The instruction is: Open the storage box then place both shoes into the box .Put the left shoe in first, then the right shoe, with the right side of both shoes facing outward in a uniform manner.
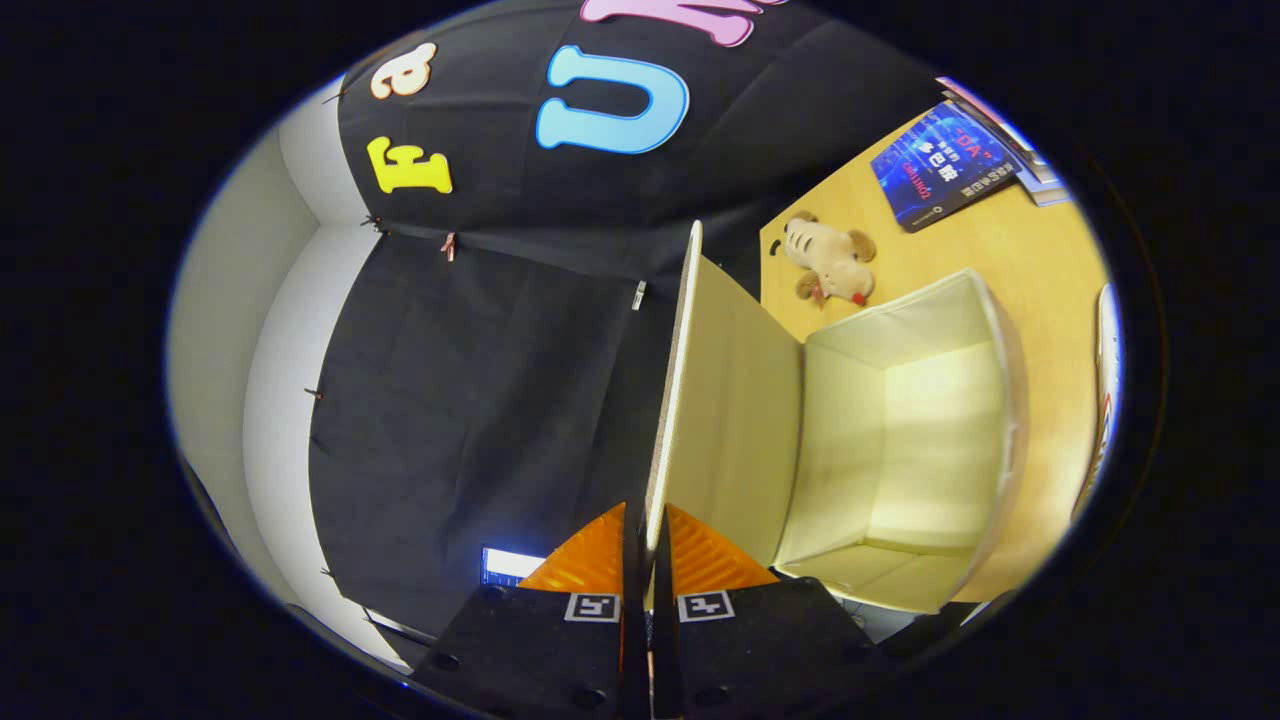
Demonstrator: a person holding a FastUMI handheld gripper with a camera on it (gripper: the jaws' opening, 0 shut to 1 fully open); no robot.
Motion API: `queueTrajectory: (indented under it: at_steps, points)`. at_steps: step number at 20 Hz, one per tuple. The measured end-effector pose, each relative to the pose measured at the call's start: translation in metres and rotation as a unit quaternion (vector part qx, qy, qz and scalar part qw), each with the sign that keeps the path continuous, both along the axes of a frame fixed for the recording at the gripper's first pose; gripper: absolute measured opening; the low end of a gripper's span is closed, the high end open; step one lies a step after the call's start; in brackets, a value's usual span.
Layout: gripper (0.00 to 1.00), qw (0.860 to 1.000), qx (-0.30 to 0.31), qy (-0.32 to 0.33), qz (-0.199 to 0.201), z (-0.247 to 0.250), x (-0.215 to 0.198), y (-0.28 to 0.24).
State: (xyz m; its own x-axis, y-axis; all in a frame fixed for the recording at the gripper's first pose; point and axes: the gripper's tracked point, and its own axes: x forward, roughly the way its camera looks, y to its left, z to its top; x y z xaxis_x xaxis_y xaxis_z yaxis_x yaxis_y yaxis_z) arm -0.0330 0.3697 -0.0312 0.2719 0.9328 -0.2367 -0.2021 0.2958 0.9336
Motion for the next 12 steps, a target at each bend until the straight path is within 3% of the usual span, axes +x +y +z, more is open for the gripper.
queueTrajectory:
  at_steps: [12]
  points:
    - [0.07, 0.999, -0.032, -0.03, 0.029, -0.017, -0.018, 0.159]
